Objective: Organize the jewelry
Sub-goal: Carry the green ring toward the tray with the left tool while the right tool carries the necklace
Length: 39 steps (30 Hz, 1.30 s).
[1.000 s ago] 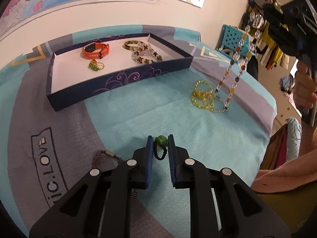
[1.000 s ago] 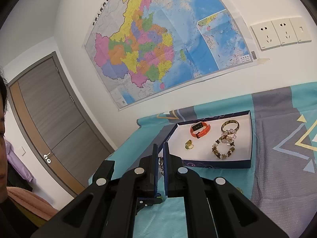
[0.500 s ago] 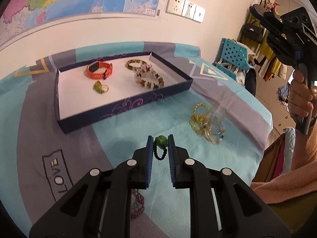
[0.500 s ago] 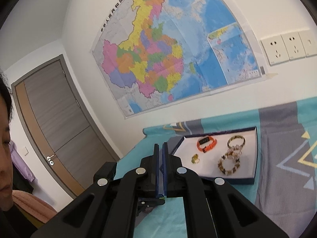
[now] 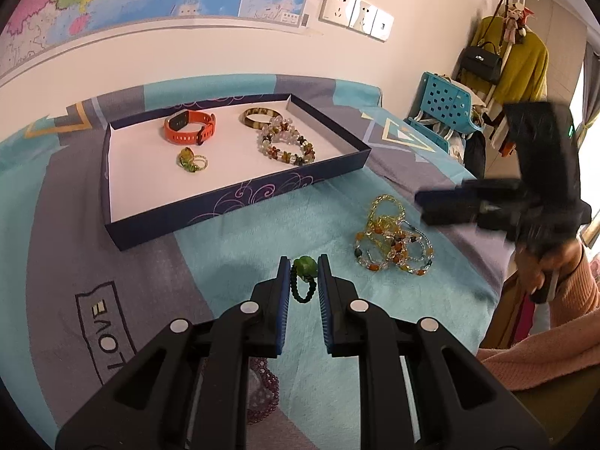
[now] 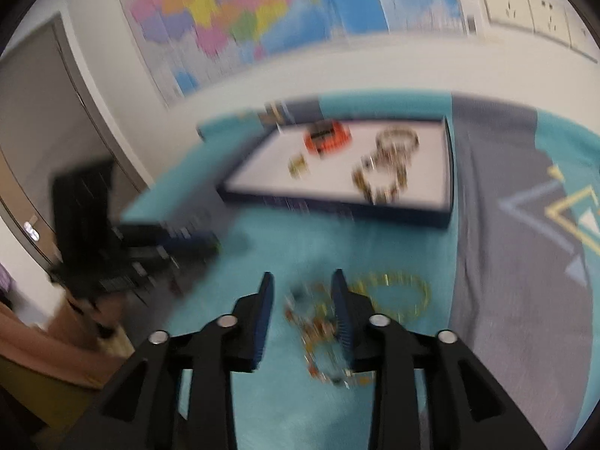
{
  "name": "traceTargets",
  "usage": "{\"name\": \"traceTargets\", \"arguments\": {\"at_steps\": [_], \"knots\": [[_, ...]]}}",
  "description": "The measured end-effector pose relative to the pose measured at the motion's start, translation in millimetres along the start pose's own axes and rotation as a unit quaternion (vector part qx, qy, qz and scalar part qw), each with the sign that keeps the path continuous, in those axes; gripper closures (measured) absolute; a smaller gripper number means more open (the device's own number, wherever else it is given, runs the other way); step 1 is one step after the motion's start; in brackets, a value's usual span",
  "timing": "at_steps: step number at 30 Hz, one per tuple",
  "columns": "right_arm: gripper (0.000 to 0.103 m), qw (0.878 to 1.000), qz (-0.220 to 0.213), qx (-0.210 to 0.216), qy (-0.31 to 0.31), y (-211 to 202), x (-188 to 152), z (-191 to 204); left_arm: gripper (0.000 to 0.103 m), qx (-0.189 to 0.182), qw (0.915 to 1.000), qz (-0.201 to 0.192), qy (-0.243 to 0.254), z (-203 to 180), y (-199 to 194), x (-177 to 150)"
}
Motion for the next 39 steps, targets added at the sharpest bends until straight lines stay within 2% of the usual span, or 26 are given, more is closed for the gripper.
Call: {"name": "traceTargets", "arguments": {"at_steps": [6, 8, 11, 14, 21, 28, 34, 39], "knots": [[0.060, 0.999, 0.031, -0.029, -0.026, 26, -15, 10, 0.088, -0.004, 0.9999, 0.006, -0.008, 0, 4, -4], [0.063, 0.997, 0.029, -0.054, -0.040, 32, -16, 15, 0.088, -0.005, 0.9999, 0.007, -0.008, 0, 5, -5], [0.084, 0.996, 0.026, -0.077, -0.044, 32, -16, 13, 0.088, -0.005, 0.9999, 0.008, -0.010, 0, 5, -6], [0.093, 0.997, 0.025, -0.068, -0.031, 29, -16, 6, 0.088, -0.005, 0.9999, 0.008, -0.013, 1, 4, -6], [0.096, 0.999, -0.018, 0.031, 0.033, 1, -6, -5, 0.088, -0.006, 0.9999, 0.007, -0.014, 3, 4, -7], [0.097, 0.992, -0.076, 0.090, 0.055, -40, 16, -6, 0.088, -0.002, 0.9999, 0.000, -0.011, 3, -2, -1], [0.097, 0.985, -0.116, 0.119, 0.054, -66, 36, -2, 0.088, 0.007, 0.9999, -0.011, -0.002, 3, -10, 9], [0.097, 0.982, -0.140, 0.124, 0.041, -81, 52, 2, 0.088, 0.015, 0.9996, -0.022, 0.002, 7, -17, 20]]}}
Point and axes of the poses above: each gripper's, at about its wrist camera, not at the fingertips, and y roughly the way its jaws point, z to its left, x to its top, the point moved 6 cm from there along y, roughly the way its jaws point, and after that the axes turned 10 degrees about z, right-handed, at the moved point
